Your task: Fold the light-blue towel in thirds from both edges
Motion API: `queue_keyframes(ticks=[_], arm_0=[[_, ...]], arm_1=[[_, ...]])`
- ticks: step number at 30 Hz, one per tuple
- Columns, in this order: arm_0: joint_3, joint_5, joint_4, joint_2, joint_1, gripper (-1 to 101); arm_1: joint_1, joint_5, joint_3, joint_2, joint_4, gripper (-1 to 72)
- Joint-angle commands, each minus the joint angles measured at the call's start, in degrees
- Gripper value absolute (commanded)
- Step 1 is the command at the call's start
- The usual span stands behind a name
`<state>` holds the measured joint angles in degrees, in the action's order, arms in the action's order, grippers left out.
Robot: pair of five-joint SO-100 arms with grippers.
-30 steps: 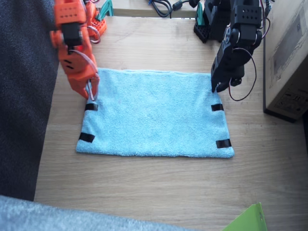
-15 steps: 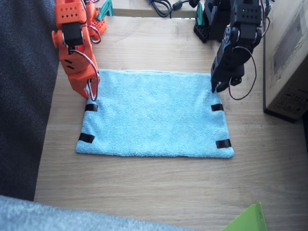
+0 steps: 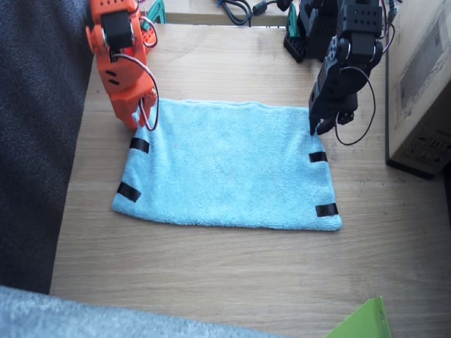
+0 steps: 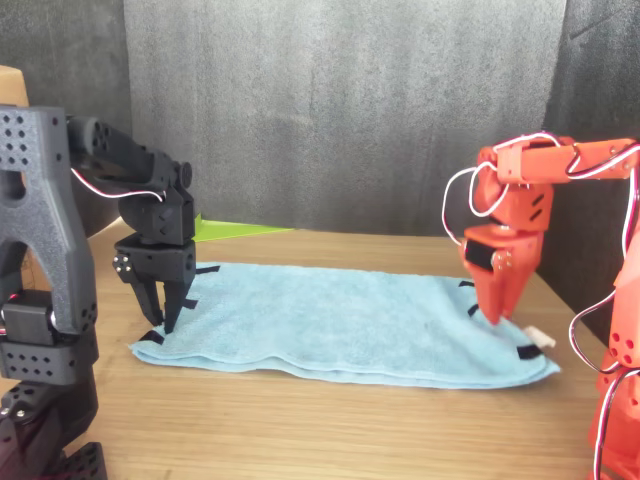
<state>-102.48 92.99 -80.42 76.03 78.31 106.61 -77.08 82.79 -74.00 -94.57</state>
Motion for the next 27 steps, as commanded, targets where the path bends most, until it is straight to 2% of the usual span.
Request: queue_keyframes(ticks=[1,12,27], arm_0=[[-0.6,0.6,-0.5,2.7,0.2,0],[-0.7,0.5,-0.4,3.0,-0.1,0],[-0.9,0.1,-0.4,3.1,-0.4,0]], arm_1=[[0.5,0.4,-5.7,-1.8,-4.3,0.1],[7.3,-0.3,-25.2,4.0,-16.7,0.1],[18.7,-0.4,-38.1,17.2,-17.0,0.0]])
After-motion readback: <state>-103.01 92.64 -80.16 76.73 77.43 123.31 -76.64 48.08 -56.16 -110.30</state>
